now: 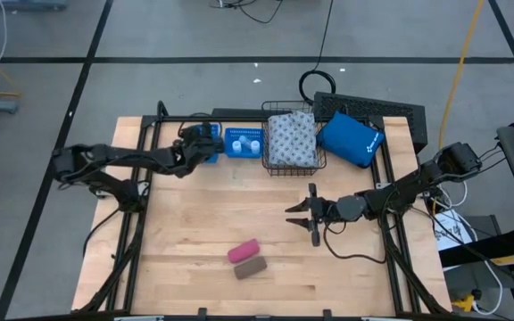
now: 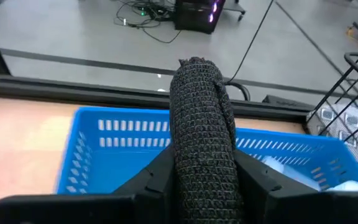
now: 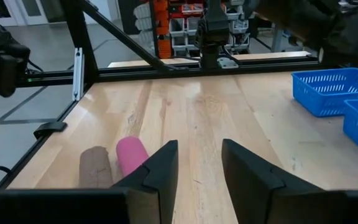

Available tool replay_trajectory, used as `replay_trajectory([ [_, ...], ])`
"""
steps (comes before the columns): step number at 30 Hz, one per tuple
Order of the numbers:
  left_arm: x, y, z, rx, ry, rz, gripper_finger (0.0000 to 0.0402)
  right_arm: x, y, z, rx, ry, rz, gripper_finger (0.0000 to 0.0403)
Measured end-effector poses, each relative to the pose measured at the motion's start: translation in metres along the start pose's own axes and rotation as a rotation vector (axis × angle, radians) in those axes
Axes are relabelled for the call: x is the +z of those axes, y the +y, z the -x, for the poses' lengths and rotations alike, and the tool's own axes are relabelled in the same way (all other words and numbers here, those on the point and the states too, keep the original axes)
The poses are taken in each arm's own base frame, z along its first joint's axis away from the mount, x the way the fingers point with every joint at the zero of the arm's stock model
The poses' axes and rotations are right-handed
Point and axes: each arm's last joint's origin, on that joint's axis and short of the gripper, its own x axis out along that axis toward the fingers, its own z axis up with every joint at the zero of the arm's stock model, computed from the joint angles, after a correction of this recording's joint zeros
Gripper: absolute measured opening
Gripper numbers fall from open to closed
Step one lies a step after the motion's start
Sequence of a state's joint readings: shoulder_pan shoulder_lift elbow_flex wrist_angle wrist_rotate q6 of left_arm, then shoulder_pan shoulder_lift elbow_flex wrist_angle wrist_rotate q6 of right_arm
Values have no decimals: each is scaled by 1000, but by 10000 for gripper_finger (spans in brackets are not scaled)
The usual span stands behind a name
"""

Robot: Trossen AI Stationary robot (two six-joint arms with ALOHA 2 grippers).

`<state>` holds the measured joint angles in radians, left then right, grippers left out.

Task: Pick & Place Medicine items
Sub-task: Put the black bandage into the left blue bin

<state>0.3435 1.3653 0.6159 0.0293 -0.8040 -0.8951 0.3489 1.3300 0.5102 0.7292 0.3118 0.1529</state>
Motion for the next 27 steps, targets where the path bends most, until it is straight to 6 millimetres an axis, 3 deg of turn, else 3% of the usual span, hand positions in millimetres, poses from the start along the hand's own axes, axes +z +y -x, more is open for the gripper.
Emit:
replay_trajectory([
  [12,-24,-2,-30,48,3,46,113,0,0,0,0,0,0,116],
  [27,-24,1,-40,52,26,55,113,0,0,0,0,0,8,116],
])
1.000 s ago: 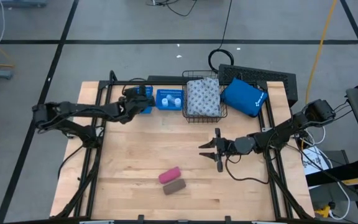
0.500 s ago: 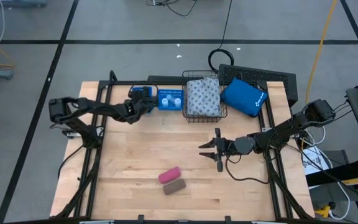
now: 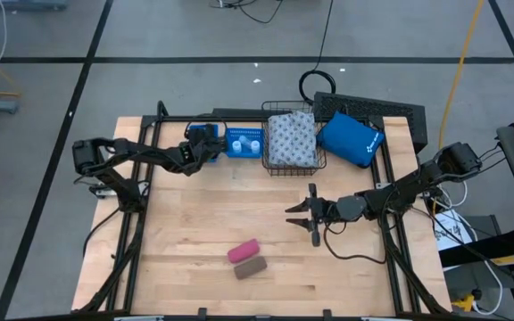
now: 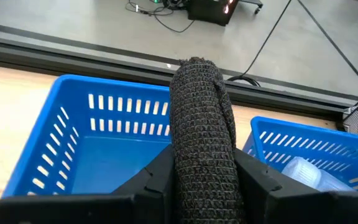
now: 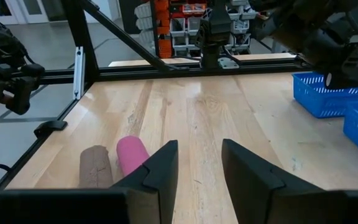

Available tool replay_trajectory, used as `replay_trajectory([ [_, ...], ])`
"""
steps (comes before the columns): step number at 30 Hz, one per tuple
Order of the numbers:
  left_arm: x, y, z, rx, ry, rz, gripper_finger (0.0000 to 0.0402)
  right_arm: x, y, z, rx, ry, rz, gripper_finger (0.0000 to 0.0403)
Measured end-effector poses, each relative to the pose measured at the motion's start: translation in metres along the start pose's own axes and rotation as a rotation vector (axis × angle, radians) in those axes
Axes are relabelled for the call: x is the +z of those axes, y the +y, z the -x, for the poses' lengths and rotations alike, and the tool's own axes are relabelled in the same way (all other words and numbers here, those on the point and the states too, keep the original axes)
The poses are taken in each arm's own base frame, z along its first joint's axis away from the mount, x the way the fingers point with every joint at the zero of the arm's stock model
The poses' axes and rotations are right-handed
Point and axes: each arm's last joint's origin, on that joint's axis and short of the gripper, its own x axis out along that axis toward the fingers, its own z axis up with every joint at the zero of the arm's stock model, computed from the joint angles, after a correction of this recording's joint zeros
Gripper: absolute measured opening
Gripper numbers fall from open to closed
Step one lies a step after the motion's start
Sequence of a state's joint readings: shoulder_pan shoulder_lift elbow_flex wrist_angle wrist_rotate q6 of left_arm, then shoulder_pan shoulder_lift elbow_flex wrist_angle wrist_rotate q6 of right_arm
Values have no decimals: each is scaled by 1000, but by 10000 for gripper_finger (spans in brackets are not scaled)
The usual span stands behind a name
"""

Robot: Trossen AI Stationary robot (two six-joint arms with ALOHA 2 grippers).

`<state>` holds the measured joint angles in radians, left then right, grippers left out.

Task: Pick & Place Medicine items
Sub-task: Put the black bandage into the left blue bin, then put the pink bandage into the left blue bin

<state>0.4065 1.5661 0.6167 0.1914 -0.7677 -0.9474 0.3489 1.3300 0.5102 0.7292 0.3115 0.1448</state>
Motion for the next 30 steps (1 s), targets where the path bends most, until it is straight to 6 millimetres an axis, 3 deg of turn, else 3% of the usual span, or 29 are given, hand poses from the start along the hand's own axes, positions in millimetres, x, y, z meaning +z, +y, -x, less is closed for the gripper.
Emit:
replay_trajectory([
  [13,1,0,0,8,-11,-1,118,0,0,0,0,0,0,116],
  [23,1,0,0,13,-17,-8,192,0,0,0,0,0,0,116],
  [30,0,-1,0,-19,26,-7,218,0,0,0,0,0,0,116],
])
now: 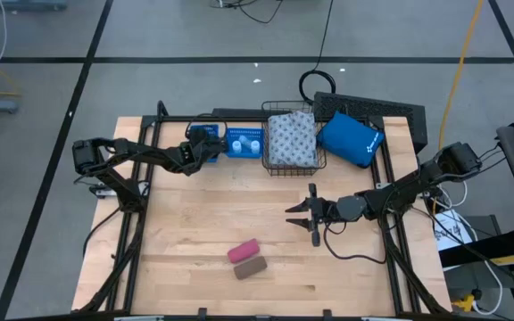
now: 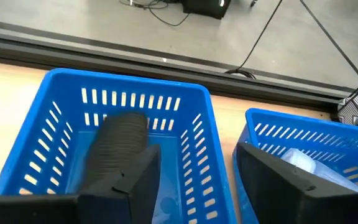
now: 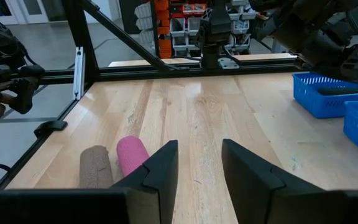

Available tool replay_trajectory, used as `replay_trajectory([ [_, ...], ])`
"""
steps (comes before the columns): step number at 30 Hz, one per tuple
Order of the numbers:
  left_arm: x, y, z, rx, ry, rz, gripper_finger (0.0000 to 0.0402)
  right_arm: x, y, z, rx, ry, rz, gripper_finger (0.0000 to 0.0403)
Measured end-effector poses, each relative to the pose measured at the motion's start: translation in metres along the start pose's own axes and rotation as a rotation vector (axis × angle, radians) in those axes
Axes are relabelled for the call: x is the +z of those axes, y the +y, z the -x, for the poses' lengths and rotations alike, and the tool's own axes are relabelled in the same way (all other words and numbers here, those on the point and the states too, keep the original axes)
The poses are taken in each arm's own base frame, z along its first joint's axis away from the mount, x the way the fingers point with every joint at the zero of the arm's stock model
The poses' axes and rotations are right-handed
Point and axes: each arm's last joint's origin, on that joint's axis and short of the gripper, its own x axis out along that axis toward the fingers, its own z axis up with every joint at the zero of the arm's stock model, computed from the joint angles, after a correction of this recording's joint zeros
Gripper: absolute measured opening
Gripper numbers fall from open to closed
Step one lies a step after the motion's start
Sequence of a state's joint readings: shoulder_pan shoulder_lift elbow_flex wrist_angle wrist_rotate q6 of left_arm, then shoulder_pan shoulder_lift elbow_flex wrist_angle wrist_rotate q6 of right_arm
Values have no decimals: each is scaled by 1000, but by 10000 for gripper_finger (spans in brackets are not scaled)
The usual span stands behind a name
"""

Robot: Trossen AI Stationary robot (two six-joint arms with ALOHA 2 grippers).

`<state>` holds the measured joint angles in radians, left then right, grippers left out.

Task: Pick & Place Medicine items
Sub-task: Put the pink bandage into the left blue bin

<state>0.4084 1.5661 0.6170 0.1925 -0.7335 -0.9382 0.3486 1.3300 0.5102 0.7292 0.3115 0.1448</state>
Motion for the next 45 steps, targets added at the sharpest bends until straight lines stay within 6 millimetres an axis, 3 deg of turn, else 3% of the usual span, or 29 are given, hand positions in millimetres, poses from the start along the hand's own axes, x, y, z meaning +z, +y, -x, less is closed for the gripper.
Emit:
replay_trajectory([
  [6,2,-2,2,-43,31,-8,216,0,0,0,0,0,0,116],
  [11,21,-15,21,-288,71,-145,203,0,0,0,2,0,0,116],
  [15,37,-29,57,-673,142,-250,191,0,0,0,2,0,0,116],
  [19,37,-40,102,-1058,264,-317,182,0,0,0,2,0,0,116],
  [23,20,-49,147,-1344,343,-398,180,0,0,0,2,0,0,116],
  [27,-11,-56,187,-1558,410,-498,180,0,0,0,2,-1,0,116],
  [31,-38,-62,217,-1471,463,-567,180,0,0,0,1,-2,0,116],
  [37,-45,-86,257,-1012,504,-870,194,0,0,0,1,-1,0,116],
  [41,-59,-104,267,-843,553,-991,239,0,0,0,1,-1,0,116],
  [45,-89,-116,261,-777,619,-1078,288,0,0,0,1,-2,0,116],
])
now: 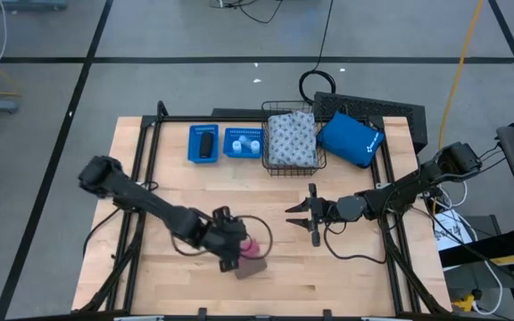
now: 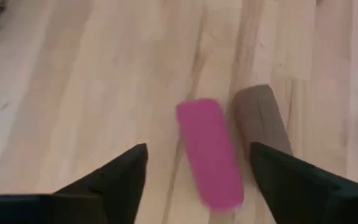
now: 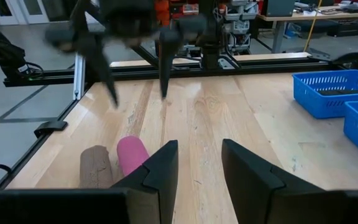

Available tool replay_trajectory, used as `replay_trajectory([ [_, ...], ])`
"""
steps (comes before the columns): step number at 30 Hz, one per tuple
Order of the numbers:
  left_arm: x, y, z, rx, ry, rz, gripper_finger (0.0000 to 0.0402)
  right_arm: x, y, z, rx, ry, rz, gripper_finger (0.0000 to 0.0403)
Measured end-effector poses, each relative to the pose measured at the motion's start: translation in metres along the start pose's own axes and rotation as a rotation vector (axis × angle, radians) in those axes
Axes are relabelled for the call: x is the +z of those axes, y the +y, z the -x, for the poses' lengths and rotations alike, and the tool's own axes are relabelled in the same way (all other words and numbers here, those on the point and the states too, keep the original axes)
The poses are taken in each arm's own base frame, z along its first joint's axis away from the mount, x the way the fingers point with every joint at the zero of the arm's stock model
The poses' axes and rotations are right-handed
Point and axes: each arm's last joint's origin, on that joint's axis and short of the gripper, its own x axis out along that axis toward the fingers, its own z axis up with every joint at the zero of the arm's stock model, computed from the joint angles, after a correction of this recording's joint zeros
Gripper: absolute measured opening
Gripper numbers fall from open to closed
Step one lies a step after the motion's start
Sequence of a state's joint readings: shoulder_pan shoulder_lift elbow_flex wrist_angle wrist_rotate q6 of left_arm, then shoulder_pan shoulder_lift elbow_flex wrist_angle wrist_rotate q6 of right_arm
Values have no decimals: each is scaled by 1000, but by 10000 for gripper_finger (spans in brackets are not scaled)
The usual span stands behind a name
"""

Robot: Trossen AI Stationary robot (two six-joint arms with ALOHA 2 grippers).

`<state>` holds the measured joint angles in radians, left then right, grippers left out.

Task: Pick & Place Medicine items
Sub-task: Put the pink bandage into the left blue bin

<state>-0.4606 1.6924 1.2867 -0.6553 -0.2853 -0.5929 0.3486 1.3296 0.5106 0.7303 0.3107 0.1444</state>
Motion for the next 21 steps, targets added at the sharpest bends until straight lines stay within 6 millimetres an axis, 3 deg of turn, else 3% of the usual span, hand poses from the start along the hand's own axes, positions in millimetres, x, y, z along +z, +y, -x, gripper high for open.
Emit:
replay_trajectory([
  [6,-7,-9,-45,26,60,-41,326,0,0,0,0,0,0,116],
  [12,-15,-12,-78,-4,139,-41,326,0,0,0,0,0,0,116],
  [21,-24,-11,-98,-12,215,-13,289,0,0,0,0,0,0,116],
])
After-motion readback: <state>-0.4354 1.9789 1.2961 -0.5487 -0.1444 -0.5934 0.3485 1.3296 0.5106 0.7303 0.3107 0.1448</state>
